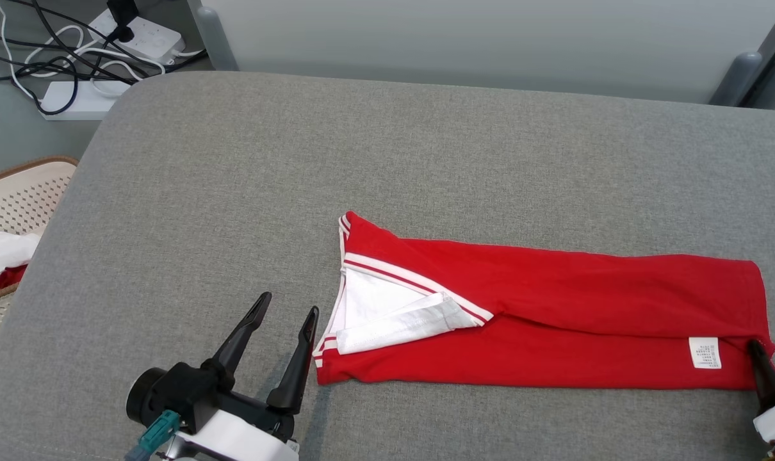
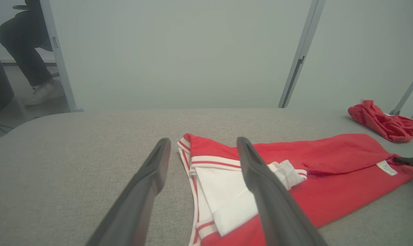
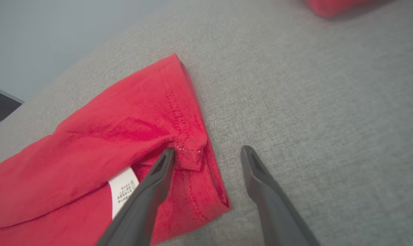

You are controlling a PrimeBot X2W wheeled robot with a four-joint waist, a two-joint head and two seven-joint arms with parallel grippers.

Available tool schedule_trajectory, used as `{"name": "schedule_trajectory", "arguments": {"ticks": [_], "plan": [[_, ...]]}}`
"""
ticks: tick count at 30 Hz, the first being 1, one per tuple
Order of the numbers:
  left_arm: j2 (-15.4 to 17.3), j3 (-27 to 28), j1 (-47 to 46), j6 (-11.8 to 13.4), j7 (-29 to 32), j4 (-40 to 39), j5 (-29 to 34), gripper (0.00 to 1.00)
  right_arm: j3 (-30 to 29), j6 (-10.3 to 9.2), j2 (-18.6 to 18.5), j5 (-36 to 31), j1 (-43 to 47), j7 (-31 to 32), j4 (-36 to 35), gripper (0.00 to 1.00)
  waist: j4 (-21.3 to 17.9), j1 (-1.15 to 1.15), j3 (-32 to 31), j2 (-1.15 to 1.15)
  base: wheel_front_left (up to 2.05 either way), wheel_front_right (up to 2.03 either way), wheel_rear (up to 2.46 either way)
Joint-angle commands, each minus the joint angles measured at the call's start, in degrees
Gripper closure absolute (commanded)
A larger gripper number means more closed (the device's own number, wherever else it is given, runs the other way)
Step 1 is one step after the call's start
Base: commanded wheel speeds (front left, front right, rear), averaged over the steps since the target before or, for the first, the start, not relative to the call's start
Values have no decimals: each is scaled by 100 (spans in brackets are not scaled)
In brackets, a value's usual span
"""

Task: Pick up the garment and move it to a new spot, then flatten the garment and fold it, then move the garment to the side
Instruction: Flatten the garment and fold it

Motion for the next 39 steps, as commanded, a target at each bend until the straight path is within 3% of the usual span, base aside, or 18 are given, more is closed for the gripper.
{"name": "schedule_trajectory", "arguments": {"ticks": [1,2,5,8,24,39], "plan": [[37,172,-235,-40,-59,-132,-38,0,133,2,-194,85,-142,48,-63,33,-2,0,-6,0,0,0,0],[32,172,-241,-40,-59,-150,-37,0,158,2,-202,117,-159,56,-42,51,-4,0,-5,0,0,0,0],[21,169,-258,-40,-59,-193,-29,0,262,2,-221,216,-210,78,6,62,-11,0,-6,0,0,0,0],[12,168,-261,-40,-59,-219,-34,0,440,2,-287,334,-283,13,55,100,-18,0,5,0,0,0,0],[-6,205,-318,-40,-59,-275,-41,0,584,2,-877,645,-148,-678,-135,100,-104,0,129,0,0,0,0],[-1,132,-360,-40,-59,-170,-71,0,998,2,-906,462,40,-723,-1489,100,-129,0,62,0,0,0,0]]}}
